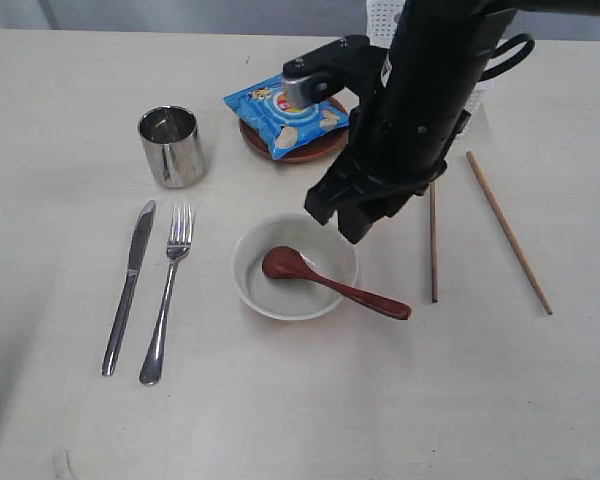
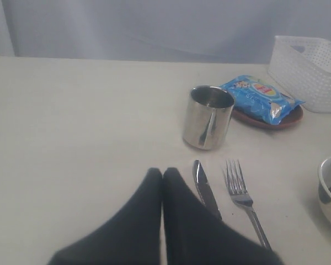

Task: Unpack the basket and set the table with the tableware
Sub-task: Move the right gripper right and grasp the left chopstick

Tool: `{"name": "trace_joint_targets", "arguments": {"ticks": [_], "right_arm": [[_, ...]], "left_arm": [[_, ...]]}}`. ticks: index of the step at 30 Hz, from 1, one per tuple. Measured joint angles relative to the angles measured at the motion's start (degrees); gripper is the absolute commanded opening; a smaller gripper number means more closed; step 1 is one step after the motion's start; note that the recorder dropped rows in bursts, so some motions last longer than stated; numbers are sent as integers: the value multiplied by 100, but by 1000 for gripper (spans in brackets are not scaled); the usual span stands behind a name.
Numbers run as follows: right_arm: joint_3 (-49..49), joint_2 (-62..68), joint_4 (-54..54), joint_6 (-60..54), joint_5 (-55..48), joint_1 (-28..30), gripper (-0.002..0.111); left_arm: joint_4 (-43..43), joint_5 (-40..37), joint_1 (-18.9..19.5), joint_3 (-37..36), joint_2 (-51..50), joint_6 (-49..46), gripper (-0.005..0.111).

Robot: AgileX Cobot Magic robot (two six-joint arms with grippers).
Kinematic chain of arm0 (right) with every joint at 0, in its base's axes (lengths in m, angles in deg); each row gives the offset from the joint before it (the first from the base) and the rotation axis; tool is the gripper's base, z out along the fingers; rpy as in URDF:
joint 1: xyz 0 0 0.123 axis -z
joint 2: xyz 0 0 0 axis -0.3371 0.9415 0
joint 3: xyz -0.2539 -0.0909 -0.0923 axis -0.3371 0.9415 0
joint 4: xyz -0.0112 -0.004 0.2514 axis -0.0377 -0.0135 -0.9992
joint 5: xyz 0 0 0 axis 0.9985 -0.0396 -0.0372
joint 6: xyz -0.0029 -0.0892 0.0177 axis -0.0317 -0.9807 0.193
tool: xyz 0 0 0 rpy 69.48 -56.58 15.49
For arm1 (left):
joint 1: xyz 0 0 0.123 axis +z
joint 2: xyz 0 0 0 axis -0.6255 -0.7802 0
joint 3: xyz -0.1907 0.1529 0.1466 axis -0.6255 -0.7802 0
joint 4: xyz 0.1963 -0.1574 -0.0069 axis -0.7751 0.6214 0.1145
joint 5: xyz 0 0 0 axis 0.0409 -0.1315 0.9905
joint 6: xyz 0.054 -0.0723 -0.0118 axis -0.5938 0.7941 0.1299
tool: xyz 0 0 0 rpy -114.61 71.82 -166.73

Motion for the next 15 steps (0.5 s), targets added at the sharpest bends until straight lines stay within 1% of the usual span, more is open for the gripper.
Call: {"name": "trace_joint_targets", "arguments": {"ticks": [3, 5, 7, 11, 15], "right_arm": [[56, 0, 398, 138, -22, 54, 49], [56, -24, 702, 411, 13, 209, 49], [56, -46, 956, 711, 39, 469, 49], [56, -25, 1189, 1201, 240, 1188, 49], [56, 181, 910, 1356, 527, 1745, 49]], "left_arm": [[0, 0, 0, 0, 0, 0, 0], [0, 0, 0, 0, 0, 0, 0], [0, 0, 0, 0, 0, 0, 0], [0, 0, 0, 0, 0, 0, 0], [0, 0, 0, 0, 0, 0, 0]]}}
